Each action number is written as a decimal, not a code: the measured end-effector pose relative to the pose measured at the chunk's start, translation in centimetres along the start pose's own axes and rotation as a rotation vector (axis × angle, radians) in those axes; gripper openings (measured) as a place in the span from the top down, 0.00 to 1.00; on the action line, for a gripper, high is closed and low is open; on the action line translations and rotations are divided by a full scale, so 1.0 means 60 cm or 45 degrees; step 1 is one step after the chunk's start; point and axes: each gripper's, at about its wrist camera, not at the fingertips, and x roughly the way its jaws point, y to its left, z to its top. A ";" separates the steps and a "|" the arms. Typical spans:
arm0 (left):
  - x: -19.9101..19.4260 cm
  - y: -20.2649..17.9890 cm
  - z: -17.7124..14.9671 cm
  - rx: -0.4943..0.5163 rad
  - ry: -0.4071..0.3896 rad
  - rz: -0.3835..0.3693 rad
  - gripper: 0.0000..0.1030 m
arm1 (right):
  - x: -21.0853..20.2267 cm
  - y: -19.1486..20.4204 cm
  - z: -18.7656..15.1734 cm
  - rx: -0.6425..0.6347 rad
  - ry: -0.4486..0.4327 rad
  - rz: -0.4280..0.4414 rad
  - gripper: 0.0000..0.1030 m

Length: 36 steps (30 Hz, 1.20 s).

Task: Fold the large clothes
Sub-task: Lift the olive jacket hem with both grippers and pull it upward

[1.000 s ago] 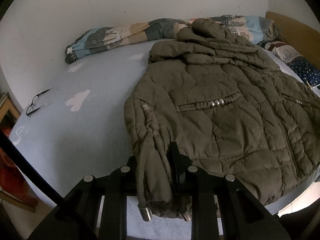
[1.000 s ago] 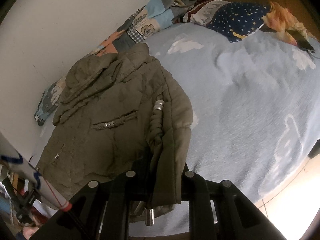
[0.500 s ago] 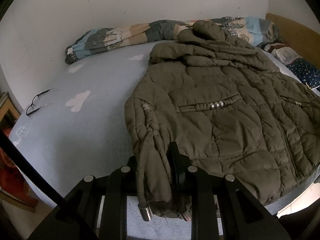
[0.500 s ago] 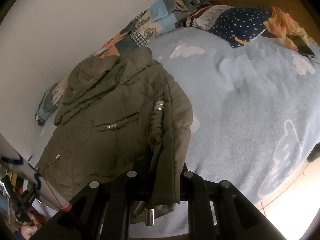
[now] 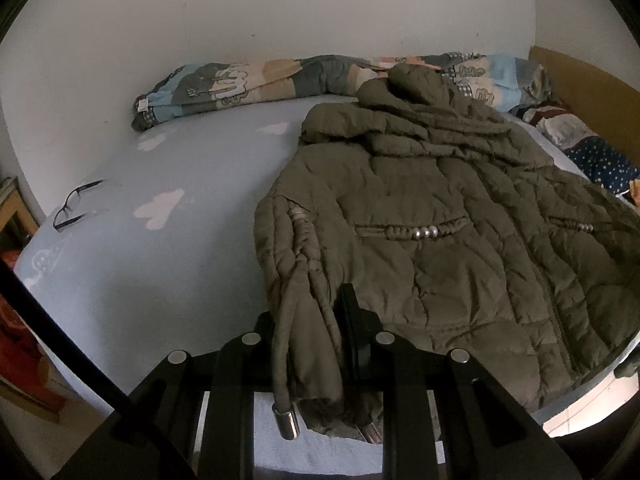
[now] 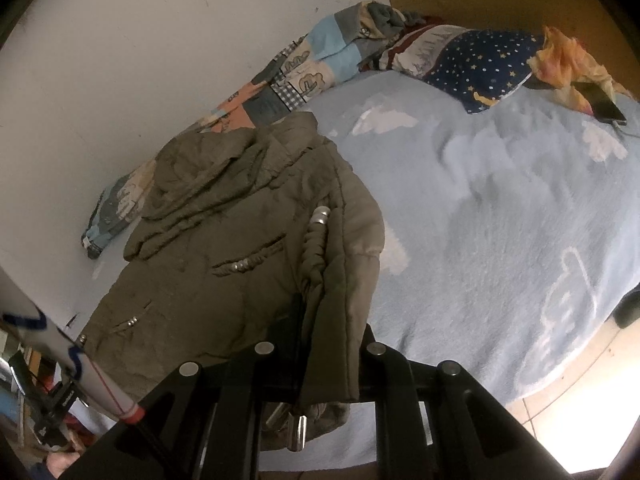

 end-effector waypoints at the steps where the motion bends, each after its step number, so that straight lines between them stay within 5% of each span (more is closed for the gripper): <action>1: -0.001 0.002 0.002 -0.002 -0.003 -0.004 0.80 | -0.001 0.000 -0.001 0.006 0.000 0.003 0.87; 20: -0.038 0.025 0.042 -0.039 -0.059 -0.040 0.80 | -0.059 0.015 -0.003 0.052 -0.039 0.082 0.87; 36: -0.051 0.030 0.078 -0.068 0.007 -0.049 0.80 | -0.077 0.031 0.032 0.068 -0.071 0.147 0.87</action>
